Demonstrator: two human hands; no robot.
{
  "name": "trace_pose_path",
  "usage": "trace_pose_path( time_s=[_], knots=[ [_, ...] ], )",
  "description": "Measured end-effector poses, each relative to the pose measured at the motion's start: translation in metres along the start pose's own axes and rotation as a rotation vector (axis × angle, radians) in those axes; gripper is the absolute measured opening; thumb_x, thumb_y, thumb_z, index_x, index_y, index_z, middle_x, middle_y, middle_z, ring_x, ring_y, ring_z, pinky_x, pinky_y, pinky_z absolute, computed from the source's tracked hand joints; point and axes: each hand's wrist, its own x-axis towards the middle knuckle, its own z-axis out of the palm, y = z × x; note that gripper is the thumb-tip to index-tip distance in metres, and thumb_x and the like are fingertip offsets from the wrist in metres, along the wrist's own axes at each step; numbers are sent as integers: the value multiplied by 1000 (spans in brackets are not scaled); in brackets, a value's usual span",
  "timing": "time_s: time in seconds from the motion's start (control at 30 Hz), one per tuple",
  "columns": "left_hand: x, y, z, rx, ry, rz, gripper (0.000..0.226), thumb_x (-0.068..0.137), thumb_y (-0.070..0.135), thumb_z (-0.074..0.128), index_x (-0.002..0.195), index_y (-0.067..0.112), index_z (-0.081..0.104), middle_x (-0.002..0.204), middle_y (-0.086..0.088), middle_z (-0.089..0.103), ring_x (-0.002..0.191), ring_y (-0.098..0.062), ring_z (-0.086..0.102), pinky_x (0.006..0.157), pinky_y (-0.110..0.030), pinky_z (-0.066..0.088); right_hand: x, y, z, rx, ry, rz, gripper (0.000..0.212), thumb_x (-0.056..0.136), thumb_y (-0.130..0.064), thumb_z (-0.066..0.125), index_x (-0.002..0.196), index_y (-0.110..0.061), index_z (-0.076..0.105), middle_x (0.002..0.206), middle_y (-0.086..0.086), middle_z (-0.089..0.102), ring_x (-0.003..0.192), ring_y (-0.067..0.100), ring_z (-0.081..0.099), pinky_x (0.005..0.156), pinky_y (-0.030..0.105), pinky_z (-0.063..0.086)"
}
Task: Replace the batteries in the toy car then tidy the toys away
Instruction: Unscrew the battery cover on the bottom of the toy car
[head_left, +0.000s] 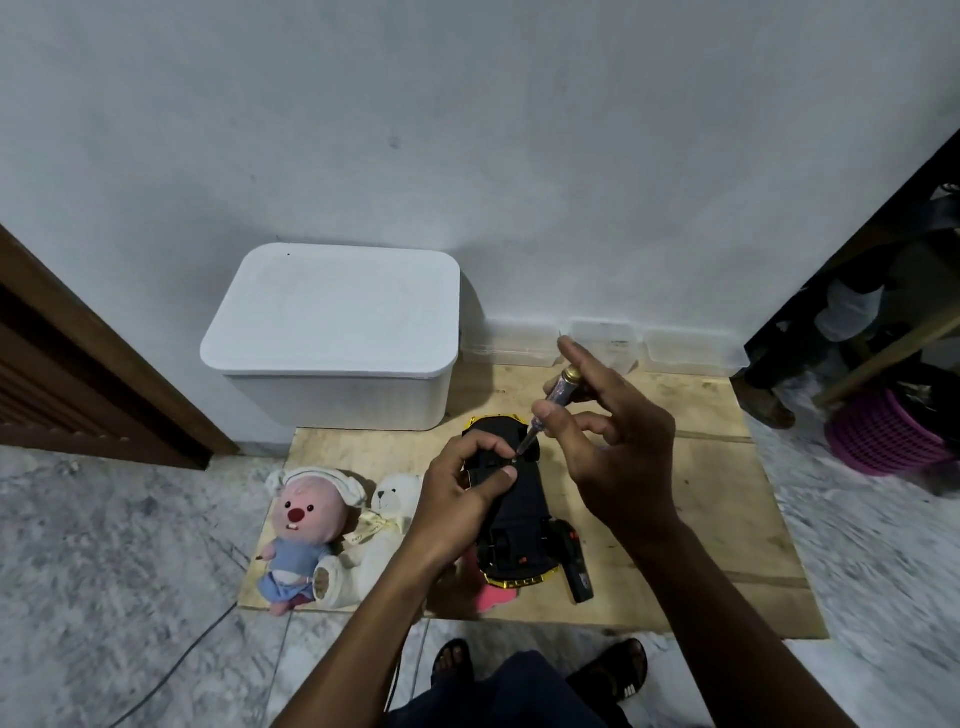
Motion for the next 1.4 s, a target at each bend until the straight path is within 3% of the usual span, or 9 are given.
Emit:
trace_pose_path(
  time_s=[0.13,0.3,0.47,0.73,0.93,1.07,1.17,1.3,1.4],
  knots=[
    [1,-1,-1,-23,-5,3,13,82,10,70,86,23,67,108,-4,64,105,-33,61,74,-37,57,-1,0,1,-6,-27,33,57,86,-1,70,135,-25,52,104,1,71,93,11,72,64,28,63],
    [-1,0,1,-47,-5,4,12,80,11,69,86,21,67,108,-5,64,104,-31,62,73,-33,56,-2,1,0,-66,12,-24,50,80,-5,80,125,-13,61,99,7,64,86,17,66,58,24,60],
    [-2,-2,-1,-34,1,13,18,86,0,68,87,18,67,107,-7,64,101,-27,62,71,-25,53,-6,-2,-1,-21,-43,73,65,87,-2,69,142,-27,47,104,1,70,94,13,71,66,29,62],
    [-3,0,1,-52,9,15,16,86,-2,67,88,14,66,106,-6,65,98,-24,63,72,-30,57,-7,-8,-2,-73,-16,9,51,82,-8,78,128,-22,60,99,4,65,88,13,66,59,25,60],
    [-6,-2,1,-49,4,11,20,86,-2,68,84,18,67,101,0,66,94,-19,62,75,-34,55,-11,-5,-2,-71,-17,18,61,88,0,67,143,-18,47,102,4,68,90,16,68,64,25,61],
    [-7,-3,0,-41,3,22,20,85,-1,68,84,19,67,101,-2,66,95,-22,62,78,-39,56,-12,-9,-3,-48,-6,0,49,84,1,73,129,-12,60,102,3,66,90,10,66,61,23,60],
    [-7,-4,0,-40,5,20,21,85,-1,68,84,20,67,101,-2,66,94,-20,62,77,-37,55,-14,-11,-2,-39,-24,-41,44,82,0,77,123,-10,64,99,4,62,87,14,64,58,25,59],
    [-4,-5,-1,-30,6,3,21,85,-1,67,83,20,67,100,-3,66,92,-21,62,76,-37,54,-16,-7,2,-11,-53,-36,46,87,3,70,129,-13,61,99,4,63,89,17,63,56,33,59],
    [-2,-4,0,-37,11,-9,20,85,-2,66,84,18,67,99,-4,65,88,-18,62,70,-28,54,-16,-5,4,-2,-42,-9,46,88,2,69,130,-13,61,102,2,64,92,15,63,57,33,60]
  ],
)
